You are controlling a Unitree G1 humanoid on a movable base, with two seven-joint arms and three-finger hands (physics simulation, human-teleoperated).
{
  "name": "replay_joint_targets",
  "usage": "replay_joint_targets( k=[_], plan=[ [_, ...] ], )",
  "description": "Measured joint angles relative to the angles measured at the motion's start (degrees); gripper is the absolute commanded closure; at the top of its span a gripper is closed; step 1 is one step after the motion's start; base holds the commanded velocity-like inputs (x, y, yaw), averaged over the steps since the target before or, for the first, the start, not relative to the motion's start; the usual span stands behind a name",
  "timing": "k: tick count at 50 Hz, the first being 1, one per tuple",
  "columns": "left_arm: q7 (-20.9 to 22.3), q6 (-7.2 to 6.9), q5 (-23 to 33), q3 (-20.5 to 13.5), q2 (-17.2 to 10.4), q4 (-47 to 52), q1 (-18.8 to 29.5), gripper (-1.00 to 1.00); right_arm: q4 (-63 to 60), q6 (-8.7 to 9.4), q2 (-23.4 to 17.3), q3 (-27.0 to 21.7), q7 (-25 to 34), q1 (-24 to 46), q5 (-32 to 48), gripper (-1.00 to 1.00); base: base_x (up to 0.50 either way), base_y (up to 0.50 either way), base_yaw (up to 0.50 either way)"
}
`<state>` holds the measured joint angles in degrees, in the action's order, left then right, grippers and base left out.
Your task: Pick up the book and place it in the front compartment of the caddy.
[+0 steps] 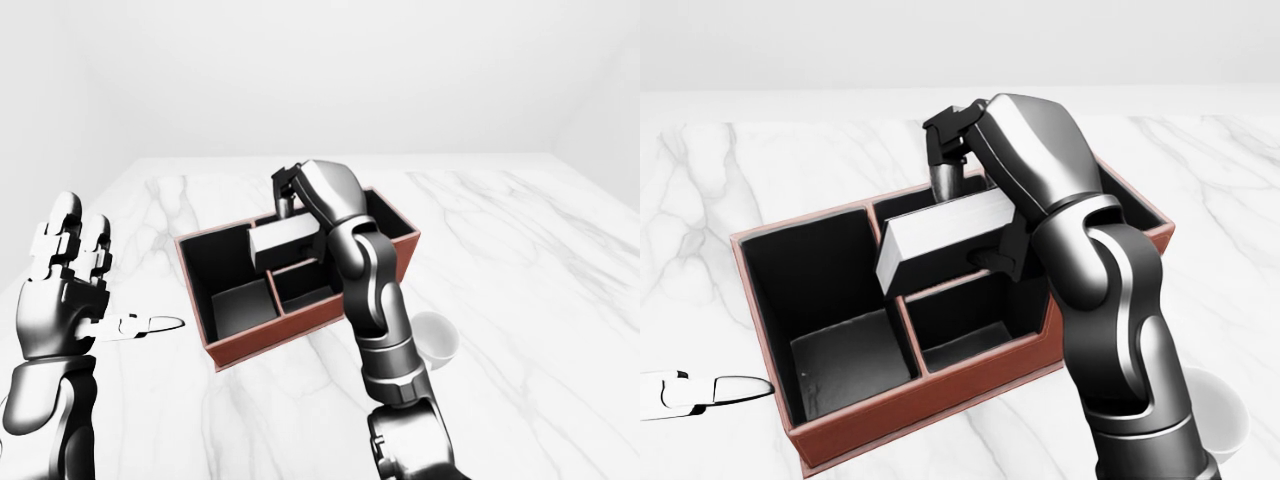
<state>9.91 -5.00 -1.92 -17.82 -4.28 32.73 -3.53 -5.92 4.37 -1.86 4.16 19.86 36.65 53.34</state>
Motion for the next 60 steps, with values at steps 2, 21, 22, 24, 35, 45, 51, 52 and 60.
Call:
replay_joint_targets(
  k=[2, 21, 22, 24, 35, 45, 51, 52, 60],
  plan=[
    [0.0, 0.0, -0.01, 0.0, 0.0, 0.0, 0.0, -1.0, 0.38, -0.03, 0.0, 0.0, -0.15, 0.32, -0.04, 1.0, 0.0, 0.0, 0.0],
    [-0.04, 0.0, 0.16, 0.29, 0.0, -0.2, 0.08, -1.0, 8.72, -1.65, -1.13, -0.67, -4.08, 4.72, -0.43, 1.0, 0.0, 0.0, 0.0],
    [-0.04, 0.0, 0.17, 0.32, 0.0, -0.21, 0.07, -1.0, 9.1, -1.69, -1.23, -0.73, -4.23, 4.98, -0.47, 1.0, 0.0, 0.0, 0.0],
    [-0.04, 0.0, 0.19, 0.34, 0.0, -0.22, 0.07, -1.0, 9.83, -1.76, -1.41, -0.84, -4.53, 5.5, -0.55, 1.0, 0.0, 0.0, 0.0],
    [0.03, 0.0, 0.25, 0.36, -0.01, -0.46, 0.04, -1.0, 13.89, -2.43, -2.25, -1.25, -6.53, 7.79, -0.97, 1.0, 0.0, 0.0, 0.0],
    [0.04, 0.0, 0.26, 0.34, -0.02, -0.67, 0.04, -1.0, 17.43, -3.68, -2.25, -0.97, -8.57, 8.51, -0.65, 1.0, 0.0, 0.0, 0.0],
    [0.03, 0.0, 0.29, 0.38, -0.01, -0.62, 0.01, -1.0, 19.3, -4.45, -2.03, -0.73, -9.59, 8.86, -0.29, 1.0, 0.0, 0.0, 0.0],
    [0.04, 0.0, 0.29, 0.38, -0.01, -0.62, 0.01, -1.0, 19.63, -4.58, -1.99, -0.68, -9.76, 8.91, -0.22, 1.0, 0.0, 0.0, 0.0],
    [0.05, 0.0, 0.27, 0.34, -0.02, -0.65, 0.02, -1.0, 23.34, -5.89, -1.84, -0.47, -11.72, 9.92, 0.21, 1.0, 0.0, 0.0, 0.0]
  ],
)
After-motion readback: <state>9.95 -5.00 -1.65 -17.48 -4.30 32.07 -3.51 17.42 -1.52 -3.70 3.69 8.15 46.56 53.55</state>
